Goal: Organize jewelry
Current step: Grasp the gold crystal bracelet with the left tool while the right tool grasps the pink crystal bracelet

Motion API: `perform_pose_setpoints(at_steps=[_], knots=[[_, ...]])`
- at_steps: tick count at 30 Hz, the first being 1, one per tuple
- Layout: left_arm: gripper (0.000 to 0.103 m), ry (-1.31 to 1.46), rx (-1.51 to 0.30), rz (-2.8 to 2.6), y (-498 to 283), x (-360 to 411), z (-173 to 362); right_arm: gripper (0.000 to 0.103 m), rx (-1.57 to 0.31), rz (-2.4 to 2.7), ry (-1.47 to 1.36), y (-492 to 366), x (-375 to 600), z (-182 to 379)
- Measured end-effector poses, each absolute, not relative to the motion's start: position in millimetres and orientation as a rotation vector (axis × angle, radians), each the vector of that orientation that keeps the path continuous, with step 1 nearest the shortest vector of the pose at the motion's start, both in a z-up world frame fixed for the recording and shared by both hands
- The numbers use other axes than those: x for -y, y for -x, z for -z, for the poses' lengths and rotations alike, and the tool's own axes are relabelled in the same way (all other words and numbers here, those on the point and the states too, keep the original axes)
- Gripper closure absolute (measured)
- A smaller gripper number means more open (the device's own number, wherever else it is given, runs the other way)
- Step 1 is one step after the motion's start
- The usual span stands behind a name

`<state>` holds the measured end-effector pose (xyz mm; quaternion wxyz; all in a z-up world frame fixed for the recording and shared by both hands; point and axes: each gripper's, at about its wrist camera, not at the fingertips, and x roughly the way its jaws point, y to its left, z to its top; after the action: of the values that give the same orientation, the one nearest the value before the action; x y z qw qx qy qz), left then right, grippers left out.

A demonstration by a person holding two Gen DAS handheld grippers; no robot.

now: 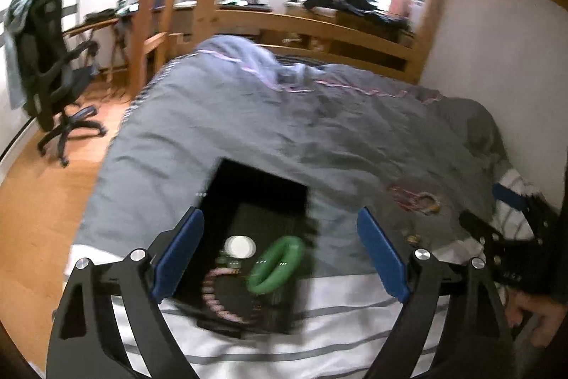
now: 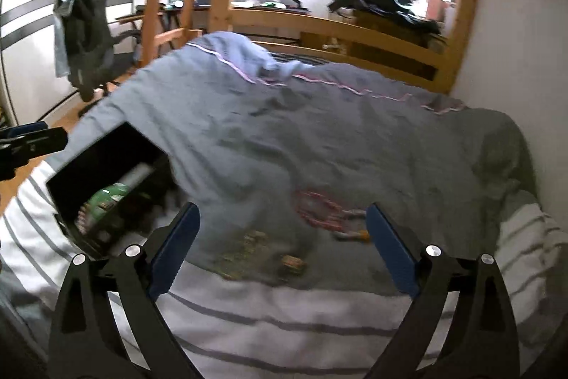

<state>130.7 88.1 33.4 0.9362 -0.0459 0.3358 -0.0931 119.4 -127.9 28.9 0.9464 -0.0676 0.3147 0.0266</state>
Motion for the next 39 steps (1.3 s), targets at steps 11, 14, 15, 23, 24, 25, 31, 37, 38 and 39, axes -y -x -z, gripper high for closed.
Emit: perform_pose_setpoints(at_steps=[11, 14, 15, 23, 24, 25, 31, 37, 38, 39], knots=[[0.016, -0.158, -0.735, 0.389, -126, 28, 17, 0.009, -0.663, -0.053, 0.049, -124, 206, 0], [0.017, -0.205, -0.742, 0.434, -133, 51, 38, 0.019, -0.668, -0.083, 0.001, -130, 214, 15], [0.019, -0.214, -0.74, 0.44, -135, 58, 43, 0.024, -0.677, -0.1, -0.016, -134, 216, 21], [0.042, -0.23, -0.833, 0.454, -177, 90, 89, 0.038, -0.728, -0.167, -0.153, -196, 224, 62], [0.051, -0.229, -0.848, 0.455, -181, 91, 93, 0.04, -0.724, -0.183, -0.152, -204, 221, 64], [0.055, -0.227, -0.875, 0.451, -187, 92, 100, 0.04, -0.724, -0.198, -0.145, -209, 219, 66], [0.076, -0.146, -0.915, 0.485, -196, 82, 108, 0.058, -0.842, -0.269, -0.138, -249, 197, 101], [0.089, -0.121, -0.922, 0.5, -195, 77, 104, 0.094, -0.796, -0.227, -0.141, -243, 198, 89], [0.094, -0.131, -0.917, 0.498, -194, 79, 102, 0.094, -0.781, -0.232, -0.162, -241, 200, 83], [0.094, -0.152, -0.907, 0.497, -192, 81, 99, 0.094, -0.771, -0.239, -0.183, -240, 203, 79]])
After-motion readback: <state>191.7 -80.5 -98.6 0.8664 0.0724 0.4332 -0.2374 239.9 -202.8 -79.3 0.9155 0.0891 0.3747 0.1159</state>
